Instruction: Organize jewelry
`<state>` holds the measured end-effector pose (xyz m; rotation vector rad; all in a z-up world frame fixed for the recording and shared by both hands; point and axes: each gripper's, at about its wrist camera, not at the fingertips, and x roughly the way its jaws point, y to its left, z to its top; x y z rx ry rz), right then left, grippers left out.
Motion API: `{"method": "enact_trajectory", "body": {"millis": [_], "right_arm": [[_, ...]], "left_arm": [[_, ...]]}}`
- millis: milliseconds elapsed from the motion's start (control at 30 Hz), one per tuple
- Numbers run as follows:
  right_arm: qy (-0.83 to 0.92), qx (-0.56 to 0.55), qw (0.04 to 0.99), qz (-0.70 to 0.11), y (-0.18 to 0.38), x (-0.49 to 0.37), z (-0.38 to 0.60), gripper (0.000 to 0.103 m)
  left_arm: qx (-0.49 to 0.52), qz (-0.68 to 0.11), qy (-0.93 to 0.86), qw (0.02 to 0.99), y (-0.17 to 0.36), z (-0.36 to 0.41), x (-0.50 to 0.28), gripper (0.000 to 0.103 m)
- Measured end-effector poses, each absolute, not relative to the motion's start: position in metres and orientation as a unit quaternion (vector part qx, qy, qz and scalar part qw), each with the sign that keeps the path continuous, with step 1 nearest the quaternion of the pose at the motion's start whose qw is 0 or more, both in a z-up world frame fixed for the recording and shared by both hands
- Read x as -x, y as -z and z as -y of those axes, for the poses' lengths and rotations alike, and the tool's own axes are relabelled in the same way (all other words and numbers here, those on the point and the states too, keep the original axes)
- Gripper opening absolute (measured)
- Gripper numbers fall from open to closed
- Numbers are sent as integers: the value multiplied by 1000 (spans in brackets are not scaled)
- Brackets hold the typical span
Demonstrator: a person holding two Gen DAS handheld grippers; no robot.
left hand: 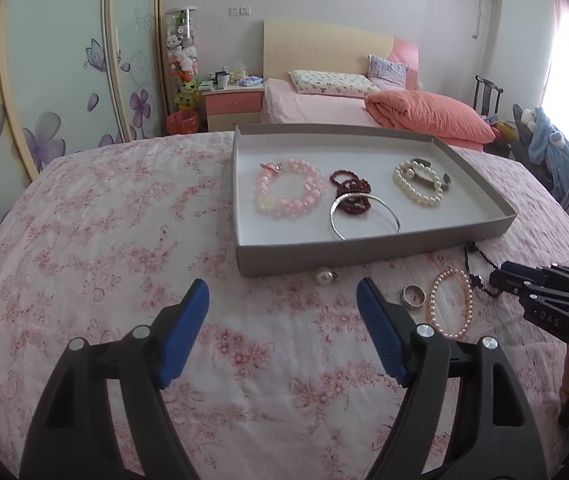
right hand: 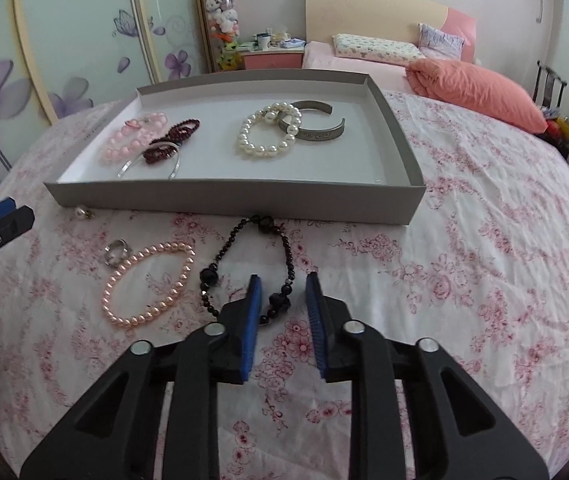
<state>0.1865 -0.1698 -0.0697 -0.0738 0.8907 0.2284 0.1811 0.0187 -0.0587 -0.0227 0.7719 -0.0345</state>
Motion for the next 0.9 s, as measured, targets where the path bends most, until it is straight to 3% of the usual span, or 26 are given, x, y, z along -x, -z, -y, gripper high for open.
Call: {"method": "enact_trajectory", "body": {"millis": [67, 333, 500, 633, 900], "right_arm": [[-112, 42, 895, -430, 70, -185, 171, 12], [-53, 48, 903, -424, 71, -192, 193, 12], [-50, 51, 903, -424, 71, -192, 193, 12], [-54, 42, 902, -426, 71, -195, 195, 12], [-61, 28, 902, -427, 71, -196, 199, 12]], "left_arm": [[7, -382, 20, 924, 61, -15, -183, 74], [-7, -409, 11, 912, 72, 2, -196, 73], [15, -432, -11, 902, 81, 6, -214, 59], [29, -436, -26, 899, 85, 10, -224, 55], [43, -444, -58, 893, 90, 16, -236, 39]]}}
